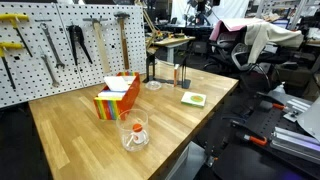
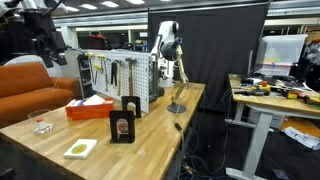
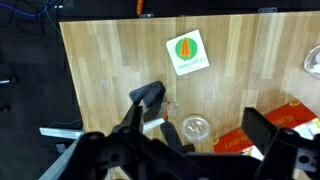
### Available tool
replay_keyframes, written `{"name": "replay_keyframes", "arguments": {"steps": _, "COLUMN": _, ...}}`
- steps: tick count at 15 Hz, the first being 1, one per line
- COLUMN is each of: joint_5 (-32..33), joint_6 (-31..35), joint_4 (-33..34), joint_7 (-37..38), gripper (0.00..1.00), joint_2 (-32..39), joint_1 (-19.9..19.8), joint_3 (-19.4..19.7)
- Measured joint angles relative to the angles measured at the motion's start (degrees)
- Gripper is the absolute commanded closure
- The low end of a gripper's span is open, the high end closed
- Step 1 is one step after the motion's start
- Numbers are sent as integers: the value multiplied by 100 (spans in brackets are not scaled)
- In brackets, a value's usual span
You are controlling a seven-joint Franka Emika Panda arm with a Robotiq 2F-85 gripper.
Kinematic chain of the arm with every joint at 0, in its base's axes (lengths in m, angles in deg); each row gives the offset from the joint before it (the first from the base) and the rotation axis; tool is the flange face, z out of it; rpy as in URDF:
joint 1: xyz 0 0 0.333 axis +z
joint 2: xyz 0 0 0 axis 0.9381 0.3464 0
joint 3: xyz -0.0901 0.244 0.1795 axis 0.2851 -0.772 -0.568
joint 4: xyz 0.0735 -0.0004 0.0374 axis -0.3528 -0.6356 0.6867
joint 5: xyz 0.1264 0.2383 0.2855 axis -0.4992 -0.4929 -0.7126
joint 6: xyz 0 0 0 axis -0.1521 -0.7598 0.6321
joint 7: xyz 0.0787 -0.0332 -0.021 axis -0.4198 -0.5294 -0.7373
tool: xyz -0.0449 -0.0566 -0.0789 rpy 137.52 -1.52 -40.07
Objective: Move the colourless lid forward
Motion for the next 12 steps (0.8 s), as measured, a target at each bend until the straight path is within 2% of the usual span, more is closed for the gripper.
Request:
{"name": "replay_keyframes", "arguments": {"steps": 4, "joint_5": 55, "joint_6": 14, "joint_4": 10, "joint_7": 53, "gripper": 0, "joint_2": 0, "joint_1": 6, "joint_3": 0}}
{"name": "replay_keyframes", "arguments": {"steps": 7, "joint_5": 303, "joint_6": 502, "joint_4": 109, "joint_7": 184, "gripper": 0, "joint_2": 146, "joint_1": 21, "joint_3": -39}}
{"name": "replay_keyframes", "arguments": {"steps": 10, "joint_5": 528, "joint_6": 1207, "joint_4": 396, "joint_7": 226, "gripper": 0, "joint_2": 741, "joint_1": 32, "joint_3": -104}}
{"name": "replay_keyframes", "arguments": {"steps": 12, "joint_5": 553, "joint_6": 1454, "joint_4": 656, "joint_7": 225, "gripper": 0, "joint_2": 1316, "joint_1": 55, "joint_3": -119}}
